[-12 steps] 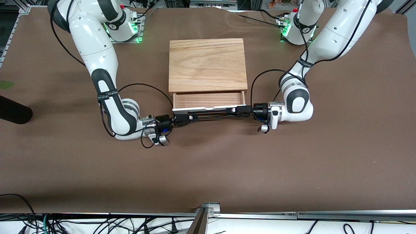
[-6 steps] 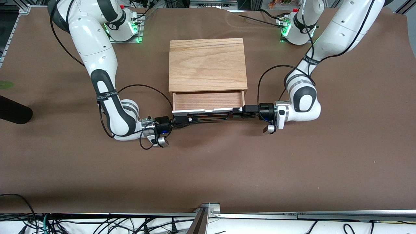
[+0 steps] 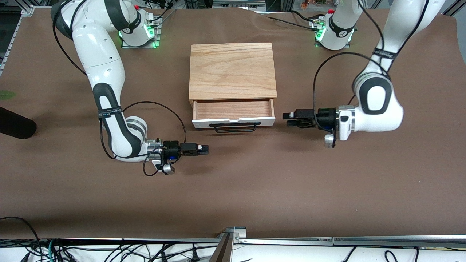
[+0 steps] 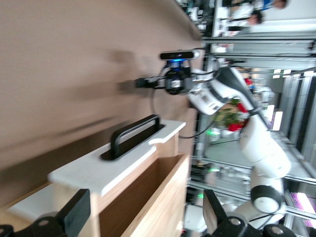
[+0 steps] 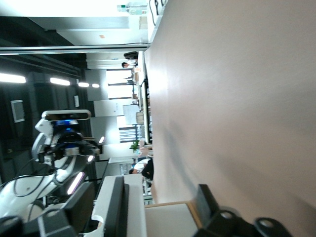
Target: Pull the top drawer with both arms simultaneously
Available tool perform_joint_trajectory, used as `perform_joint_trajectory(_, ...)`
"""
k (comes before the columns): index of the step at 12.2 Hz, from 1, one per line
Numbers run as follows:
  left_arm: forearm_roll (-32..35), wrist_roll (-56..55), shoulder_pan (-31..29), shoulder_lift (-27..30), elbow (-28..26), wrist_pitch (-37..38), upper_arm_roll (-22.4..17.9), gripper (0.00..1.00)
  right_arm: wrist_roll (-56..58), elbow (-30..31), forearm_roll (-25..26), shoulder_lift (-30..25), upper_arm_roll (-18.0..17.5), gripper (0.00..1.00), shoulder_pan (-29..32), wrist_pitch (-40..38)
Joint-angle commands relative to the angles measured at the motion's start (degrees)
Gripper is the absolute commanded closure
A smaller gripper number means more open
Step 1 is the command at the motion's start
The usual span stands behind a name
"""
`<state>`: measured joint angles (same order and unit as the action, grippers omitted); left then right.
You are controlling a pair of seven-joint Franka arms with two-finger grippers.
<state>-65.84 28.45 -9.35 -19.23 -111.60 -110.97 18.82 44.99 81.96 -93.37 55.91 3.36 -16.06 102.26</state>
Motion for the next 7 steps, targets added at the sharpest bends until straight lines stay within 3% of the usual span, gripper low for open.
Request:
perform_joint_trajectory(1,11.3,-7.42,-2.43,8.13,-2.92,0.49,0.16,0.0,-1.22,-1.72,5.97,-0.54,5.67,0.0,-0.2,-0.22)
perform_joint_trajectory(4,25.72,-12.36,-2.17,14.29,-2.48,4.33,-3.16,0.0,-9.71,-5.65,19.57,-2.38,13.23,0.0,-0.72,-0.74)
perform_joint_trajectory(7,35.49,-12.45,5.37,18.25,0.05,13.11,-15.8,0.0,-18.86,-8.04,34.61,-5.81,16.76,0.0,-0.81,-0.57)
